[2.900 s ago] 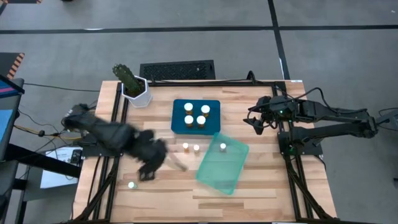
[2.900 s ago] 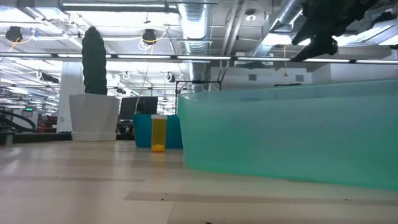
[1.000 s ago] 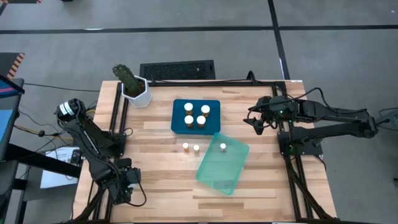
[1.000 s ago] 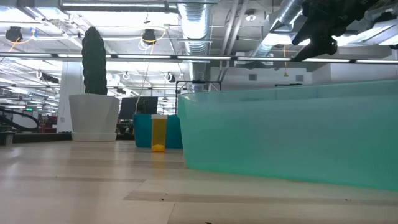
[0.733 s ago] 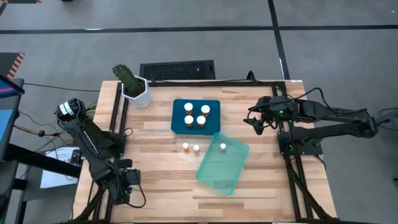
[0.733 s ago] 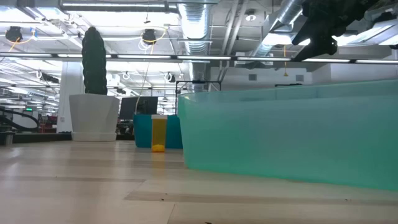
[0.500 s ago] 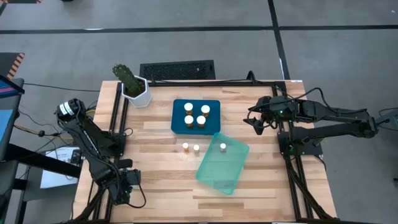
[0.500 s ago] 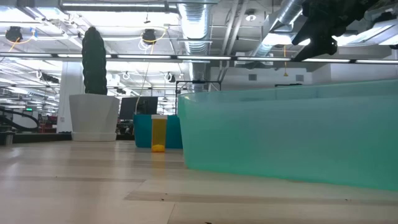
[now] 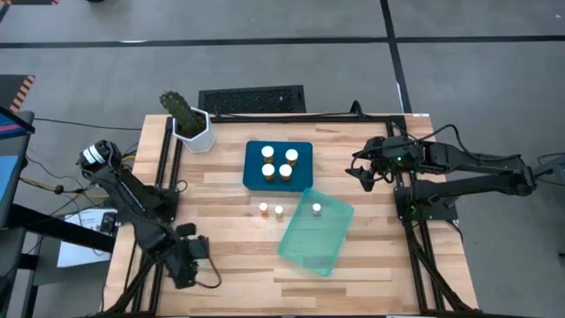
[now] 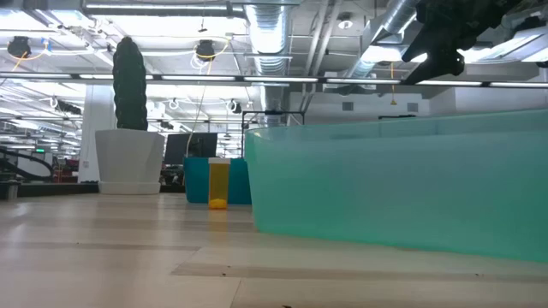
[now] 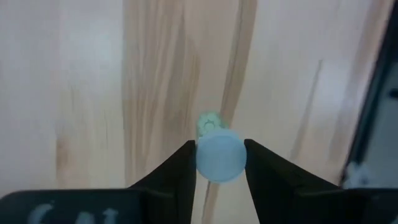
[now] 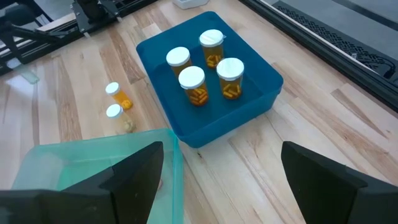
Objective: Pick and place medicine bottles into bin by pill shape (circle, oval)
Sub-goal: Put the small green pill bottle into the green bin
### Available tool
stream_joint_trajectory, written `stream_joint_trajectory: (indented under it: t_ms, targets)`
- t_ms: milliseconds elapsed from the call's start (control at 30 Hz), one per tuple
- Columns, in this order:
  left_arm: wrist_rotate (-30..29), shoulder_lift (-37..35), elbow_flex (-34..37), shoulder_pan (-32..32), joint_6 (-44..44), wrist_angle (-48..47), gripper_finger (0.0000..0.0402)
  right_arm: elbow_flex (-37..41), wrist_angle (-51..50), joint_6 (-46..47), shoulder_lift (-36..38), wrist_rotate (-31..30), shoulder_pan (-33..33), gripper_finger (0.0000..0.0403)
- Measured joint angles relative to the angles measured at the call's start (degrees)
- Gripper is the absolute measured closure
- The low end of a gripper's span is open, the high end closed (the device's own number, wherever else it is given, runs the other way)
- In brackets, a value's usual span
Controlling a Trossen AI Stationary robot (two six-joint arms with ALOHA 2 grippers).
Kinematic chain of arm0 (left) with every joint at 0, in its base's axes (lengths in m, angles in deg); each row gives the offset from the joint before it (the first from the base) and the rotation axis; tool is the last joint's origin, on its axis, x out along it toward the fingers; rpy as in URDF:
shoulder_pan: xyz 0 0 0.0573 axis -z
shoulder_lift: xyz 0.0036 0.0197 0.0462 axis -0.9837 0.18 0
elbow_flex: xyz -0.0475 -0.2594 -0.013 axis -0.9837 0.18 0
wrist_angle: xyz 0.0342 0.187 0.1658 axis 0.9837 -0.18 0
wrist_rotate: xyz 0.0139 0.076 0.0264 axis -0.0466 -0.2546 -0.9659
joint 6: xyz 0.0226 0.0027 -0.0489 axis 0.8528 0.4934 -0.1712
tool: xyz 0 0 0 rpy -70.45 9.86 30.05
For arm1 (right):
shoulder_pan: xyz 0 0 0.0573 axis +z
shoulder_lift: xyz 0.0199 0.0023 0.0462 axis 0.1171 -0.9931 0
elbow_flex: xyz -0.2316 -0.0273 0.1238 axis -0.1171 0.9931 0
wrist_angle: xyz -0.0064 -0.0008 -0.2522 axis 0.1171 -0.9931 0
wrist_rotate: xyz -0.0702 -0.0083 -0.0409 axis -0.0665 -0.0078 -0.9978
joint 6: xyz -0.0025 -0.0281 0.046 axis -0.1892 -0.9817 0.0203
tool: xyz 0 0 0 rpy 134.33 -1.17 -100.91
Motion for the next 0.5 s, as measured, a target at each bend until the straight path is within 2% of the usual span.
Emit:
stream_joint_trajectory:
  t_ms: [200, 500]
  targets:
    - [-1.6, 0.0, -7.1, -12.3, 8.7, -2.6, 0.0288, 0.0, 0.1, 0.2, 0.0, 0.0, 0.0, 0.0069]
    - [-3.5, 0.6, -17.3, -34.7, 24.0, -2.1, 0.0288, 0.0, 0.0, 0.1, 0.0, 0.0, 0.0, 0.0069]
